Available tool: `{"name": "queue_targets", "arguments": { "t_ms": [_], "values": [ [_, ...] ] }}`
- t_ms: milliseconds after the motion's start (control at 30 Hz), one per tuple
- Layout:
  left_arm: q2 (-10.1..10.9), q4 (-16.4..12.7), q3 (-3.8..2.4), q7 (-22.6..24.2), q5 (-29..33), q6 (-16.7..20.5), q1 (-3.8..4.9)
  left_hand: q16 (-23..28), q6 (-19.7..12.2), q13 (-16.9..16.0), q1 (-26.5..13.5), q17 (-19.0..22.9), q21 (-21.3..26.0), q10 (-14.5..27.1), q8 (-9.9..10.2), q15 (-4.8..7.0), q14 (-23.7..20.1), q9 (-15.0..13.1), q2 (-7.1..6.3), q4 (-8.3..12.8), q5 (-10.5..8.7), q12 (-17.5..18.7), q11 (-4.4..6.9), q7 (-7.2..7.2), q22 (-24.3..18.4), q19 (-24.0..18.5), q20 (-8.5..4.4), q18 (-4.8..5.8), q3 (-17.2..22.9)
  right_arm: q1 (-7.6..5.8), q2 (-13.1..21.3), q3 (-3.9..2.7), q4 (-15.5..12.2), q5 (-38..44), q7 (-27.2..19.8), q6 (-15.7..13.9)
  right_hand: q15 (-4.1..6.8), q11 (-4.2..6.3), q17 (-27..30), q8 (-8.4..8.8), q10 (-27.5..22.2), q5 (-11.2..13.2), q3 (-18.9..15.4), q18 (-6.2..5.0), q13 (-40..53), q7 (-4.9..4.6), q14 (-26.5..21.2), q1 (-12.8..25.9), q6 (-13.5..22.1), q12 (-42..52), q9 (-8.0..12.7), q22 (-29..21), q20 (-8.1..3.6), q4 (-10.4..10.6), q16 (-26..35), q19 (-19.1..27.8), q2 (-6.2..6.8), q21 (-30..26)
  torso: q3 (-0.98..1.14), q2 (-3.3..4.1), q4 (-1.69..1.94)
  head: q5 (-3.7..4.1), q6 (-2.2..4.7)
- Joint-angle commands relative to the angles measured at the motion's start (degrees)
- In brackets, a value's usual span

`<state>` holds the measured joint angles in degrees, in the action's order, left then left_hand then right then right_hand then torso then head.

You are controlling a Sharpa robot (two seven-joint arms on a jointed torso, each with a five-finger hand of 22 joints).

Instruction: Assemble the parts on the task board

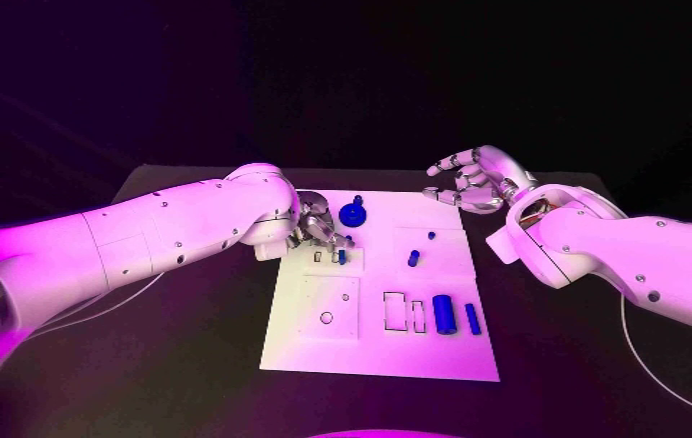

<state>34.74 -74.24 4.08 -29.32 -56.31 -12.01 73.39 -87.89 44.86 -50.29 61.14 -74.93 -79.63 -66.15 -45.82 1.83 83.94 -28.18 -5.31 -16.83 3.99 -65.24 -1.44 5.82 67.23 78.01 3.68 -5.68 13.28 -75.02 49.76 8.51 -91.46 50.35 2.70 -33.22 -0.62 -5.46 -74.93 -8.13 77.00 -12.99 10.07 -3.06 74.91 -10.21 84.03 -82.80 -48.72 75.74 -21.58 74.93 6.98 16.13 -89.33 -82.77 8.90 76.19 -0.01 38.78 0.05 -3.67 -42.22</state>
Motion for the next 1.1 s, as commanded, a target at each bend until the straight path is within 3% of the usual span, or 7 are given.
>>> {"name": "queue_targets", "arguments": {
  "t_ms": [33, 1100],
  "values": [
    [-0.3, -0.1, 0.02, -0.1, 0.0, -1.7, 0.07, -0.3, -0.1, -0.1, 0.5, -11.9, -0.4, 0.0, -0.3, 0.39, 4.9, -0.1, 0.31, 0.2, 0.23, -0.1, 0.18, -0.48, 0.2, 0.2, -0.05, 1.08, -0.2, -0.05, -0.1, -0.03, 0.1, 0.8, -0.1, 0.7, -0.38, 0.18, -12.8, 0.04, -0.4, -0.2, 0.1, -0.33, 0.3, 0.02, 5.4, 0.3, -0.4, -0.3, 0.1, 5.6, -0.05, 0.3, 0.3, 0.3, 0.26, -0.4, 0.02, -0.02, 0.09, 0.09, -0.16],
    [-0.8, -0.1, 0.14, -0.1, 1.9, -3.6, 0.06, -0.6, 0.4, -0.6, 4.5, -12.4, -0.7, -0.4, -0.5, 0.61, 5.1, -0.8, 2.11, 0.3, 0.43, -0.2, 0.46, -0.79, 0.6, 0.1, -0.02, 1.11, 0.8, -0.04, -0.9, 0.0, 1.2, 0.9, 0.2, 0.8, -0.36, 0.21, -12.8, 0.02, -0.3, -0.4, 0.3, -0.35, 0.4, 0.05, 5.4, 0.3, -0.4, -0.3, 0.1, 5.5, -0.07, 0.2, 0.3, 0.4, 0.15, -0.5, 0.0, -0.01, 0.13, 0.15, -0.41]
  ]
}}
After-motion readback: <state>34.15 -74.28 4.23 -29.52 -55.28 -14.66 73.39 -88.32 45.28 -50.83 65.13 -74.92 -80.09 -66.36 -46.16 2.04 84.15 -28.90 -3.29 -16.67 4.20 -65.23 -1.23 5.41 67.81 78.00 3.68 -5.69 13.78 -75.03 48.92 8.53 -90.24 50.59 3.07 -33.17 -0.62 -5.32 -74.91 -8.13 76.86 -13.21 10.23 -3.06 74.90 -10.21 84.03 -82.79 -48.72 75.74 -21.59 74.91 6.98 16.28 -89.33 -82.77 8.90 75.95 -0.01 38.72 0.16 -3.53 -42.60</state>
